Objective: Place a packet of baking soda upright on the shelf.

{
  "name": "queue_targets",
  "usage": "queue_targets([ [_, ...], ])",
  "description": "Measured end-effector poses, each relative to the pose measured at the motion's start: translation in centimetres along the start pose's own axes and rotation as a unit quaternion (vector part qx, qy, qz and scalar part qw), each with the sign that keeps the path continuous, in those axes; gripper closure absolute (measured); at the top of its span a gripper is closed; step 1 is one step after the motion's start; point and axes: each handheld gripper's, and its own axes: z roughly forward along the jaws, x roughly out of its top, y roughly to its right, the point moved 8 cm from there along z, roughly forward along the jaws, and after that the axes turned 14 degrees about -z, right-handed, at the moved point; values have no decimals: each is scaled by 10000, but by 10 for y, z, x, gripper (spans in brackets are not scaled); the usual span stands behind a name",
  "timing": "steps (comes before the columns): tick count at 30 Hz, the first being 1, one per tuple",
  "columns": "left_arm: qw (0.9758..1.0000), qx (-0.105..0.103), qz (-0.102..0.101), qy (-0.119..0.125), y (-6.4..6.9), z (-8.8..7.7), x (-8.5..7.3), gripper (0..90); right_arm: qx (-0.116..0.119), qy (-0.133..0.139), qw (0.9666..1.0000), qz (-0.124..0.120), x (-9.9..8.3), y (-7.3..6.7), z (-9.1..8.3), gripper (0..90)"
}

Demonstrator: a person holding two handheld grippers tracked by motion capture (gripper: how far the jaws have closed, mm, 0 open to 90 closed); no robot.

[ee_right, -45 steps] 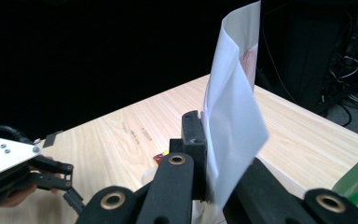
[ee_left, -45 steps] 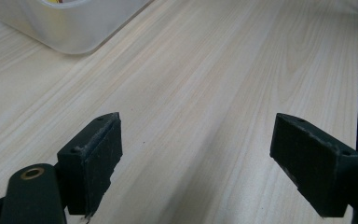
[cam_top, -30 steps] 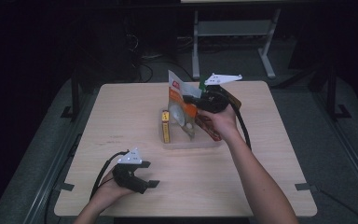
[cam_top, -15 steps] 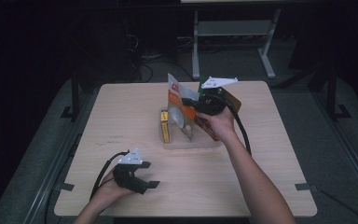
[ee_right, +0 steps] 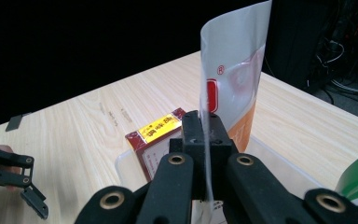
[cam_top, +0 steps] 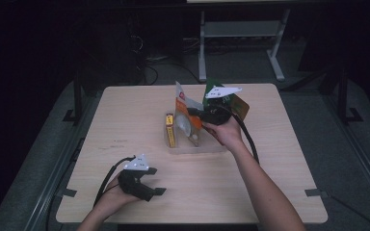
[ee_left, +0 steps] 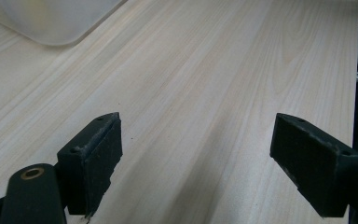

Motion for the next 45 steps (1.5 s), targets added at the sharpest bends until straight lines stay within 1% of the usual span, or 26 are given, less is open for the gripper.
queue_targets([
  [3, 10000, -2, 15, -9, 0, 0, 0, 163, 29, -25, 10000, -24, -3, -2, -1, 898],
  [7, 10000, -10, 29, -60, 1, 1, -1, 163, 93, -55, 9999, 28, -7, -7, -3, 891],
  [9, 10000, -8, 26, -50, 1, 1, -1, 163, 93, -162, 9998, -25, -10, -8, -3, 874],
  [11, 10000, -12, 29, -44, 1, 2, -1, 163, 47, -259, 9996, -101, -13, -9, -4, 844],
  [13, 10000, -11, 22, -36, 1, 2, 0, 163, 36, -362, 9992, -169, -15, -11, -6, 841],
  [14, 10000, -14, 25, -36, 1, 3, 0, 163, 9, -390, 9991, -193, -16, -11, -7, 822],
  [15, 10000, -14, 29, -38, 1, 3, 0, 163, 4, -397, 9990, -204, -17, -11, -7, 796],
  [16, 10000, -12, 33, -36, 1, 3, 0, 163, 13, -434, 9989, -175, -18, -12, -8, 754],
  [17, 10000, -17, 30, -41, 1, 3, 0, 163, -14, -454, 9987, -246, -19, -12, -9, 705],
  [19, 10000, -5, 31, -37, 1, 2, 0, 163, -50, -473, 9986, -236, -19, -14, -12, 626],
  [21, 10000, -3, 41, -41, 0, 2, 0, 163, -117, -534, 9981, -276, -22, -15, -16, 501],
  [22, 10000, 0, 40, -41, 0, 1, 0, 163, -163, -563, 9979, -257, -23, -16, -18, 464],
  [24, 10000, 15, 51, -51, -1, 1, 0, 163, -203, -607, 9976, -276, -26, -18, -23, 425],
  [26, 10000, 5, 20, -61, 0, 1, 0, 163, -224, -597, 9976, -265, -29, -19, -30, 405],
  [30, 10000, 1, 35, -54, 0, 2, 0, 163, -228, -660, 9972, -259, -35, -22, -40, 388],
  [31, 10000, -2, 49, -54, 0, 2, 0, 163, -231, -682, 9971, -236, -36, -23, -43, 381],
  [32, 10000, -11, 53, -61, 0, 1, 0, 163, -233, -778, 9964, -245, -40, -24, -46, 373],
  [33, 10000, -18, 41, -66, 0, 1, 0, 163, -248, -763, 9963, -293, -42, -26, -49, 374],
  [34, 10000, -21, 48, -67, 0, 1, 0, 163, -240, -759, 9965, -274, -44, -28, -51, 374],
  [36, 10000, -28, 58, -67, 1, 1, -1, 163, -202, -816, 9961, -262, -50, -32, -56, 370],
  [37, 9999, -24, 84, -62, 1, 1, -1, 163, -190, -888, 9953, -323, -55, -35, -58, 365],
  [43, 9999, -59, 107, -81, 2, 2, -2, 163, -44, -1038, 9939, -377, -78, -51, -72, 340],
  [44, 9999, -64, 113, -77, 2, 2, -2, 163, -47, -1089, 9933, -384, -82, -53, -74, 338],
  [45, 9999, -64, 124, -74, 2, 2, -2, 163, -38, -1078, 9933, -407, -85, -55, -77, 339],
])
